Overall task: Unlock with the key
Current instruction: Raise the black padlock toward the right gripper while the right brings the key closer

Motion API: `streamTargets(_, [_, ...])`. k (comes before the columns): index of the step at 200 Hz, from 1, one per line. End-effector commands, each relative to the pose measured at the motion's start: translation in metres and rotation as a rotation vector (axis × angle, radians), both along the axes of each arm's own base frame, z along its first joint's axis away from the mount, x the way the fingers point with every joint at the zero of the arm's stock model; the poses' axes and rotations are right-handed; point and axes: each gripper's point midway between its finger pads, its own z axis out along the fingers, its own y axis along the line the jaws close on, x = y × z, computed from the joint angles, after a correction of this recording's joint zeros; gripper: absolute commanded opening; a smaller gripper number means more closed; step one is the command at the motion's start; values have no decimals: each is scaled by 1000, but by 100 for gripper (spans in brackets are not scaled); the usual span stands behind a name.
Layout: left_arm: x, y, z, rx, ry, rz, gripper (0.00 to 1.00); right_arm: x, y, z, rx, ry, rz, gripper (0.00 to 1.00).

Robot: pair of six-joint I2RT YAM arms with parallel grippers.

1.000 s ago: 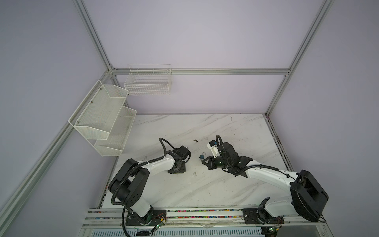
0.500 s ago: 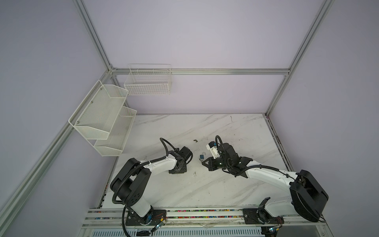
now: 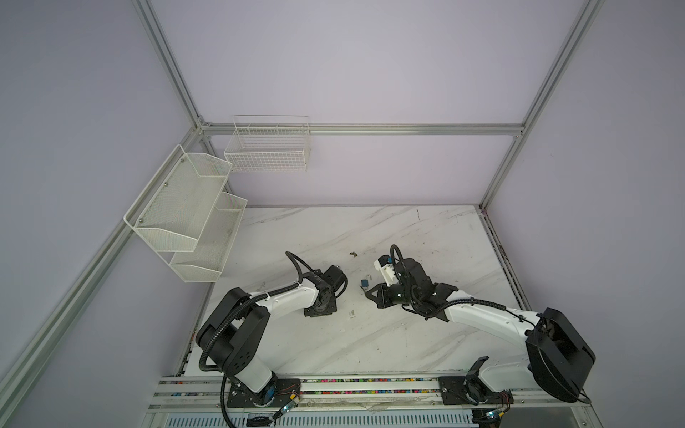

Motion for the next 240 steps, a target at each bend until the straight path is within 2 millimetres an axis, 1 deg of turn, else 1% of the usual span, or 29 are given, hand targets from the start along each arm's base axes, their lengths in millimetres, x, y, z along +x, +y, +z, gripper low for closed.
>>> streamTargets(1, [20, -17, 46, -128, -129, 86, 0, -1, -6, 10, -6, -1, -25, 0])
streamTargets(14, [25, -22, 62, -199, -186, 140, 0, 0, -11, 8, -49, -15, -30, 0])
streamTargets(20, [28, -25, 64, -227, -201, 161, 0, 1, -14, 7, -71, -21, -31, 0])
streamTargets(22, [29, -27, 73, -254, -226, 166, 0, 1, -13, 8, -72, -24, -29, 0])
streamTargets(24, [30, -27, 77, -268, -238, 175, 0, 0, -13, 9, -72, -24, -26, 0])
streamTargets(45, [37, -30, 101, -344, -308, 243, 0, -1, -11, 12, -62, -14, -28, 0])
streamTargets(57, [39, -32, 116, -382, -348, 274, 0, -5, -4, 16, -41, -11, -19, 0])
streamTargets(76, [42, -35, 137, -433, -404, 312, 0, -15, 13, 23, -24, -17, 3, 0])
streamTargets(104, [42, -42, 156, -520, -446, 364, 0, -23, 35, 35, 27, -17, 27, 0])
streamTargets(121, [42, -43, 163, -563, -463, 402, 0, -25, 47, 47, 71, -51, 23, 0])
streamTargets(143, [41, -44, 166, -625, -470, 460, 0, -27, 55, 51, 69, -81, 14, 0])
streamTargets(145, [40, -44, 166, -630, -471, 465, 0, -27, 57, 44, 56, -72, 16, 0])
streamTargets(148, [40, -44, 167, -638, -472, 472, 0, -28, 59, 41, 52, -68, 18, 0])
streamTargets(162, [38, -42, 168, -655, -481, 501, 0, -31, 63, 35, 42, -63, 20, 0])
streamTargets(175, [37, -40, 168, -669, -487, 520, 0, -32, 67, 34, 49, -69, 17, 0])
streamTargets(212, [37, -39, 174, -683, -504, 515, 0, -15, 76, 43, 60, -121, -38, 0])
streamTargets(240, [37, -41, 177, -685, -505, 503, 0, -12, 87, 51, 96, -123, -29, 0])
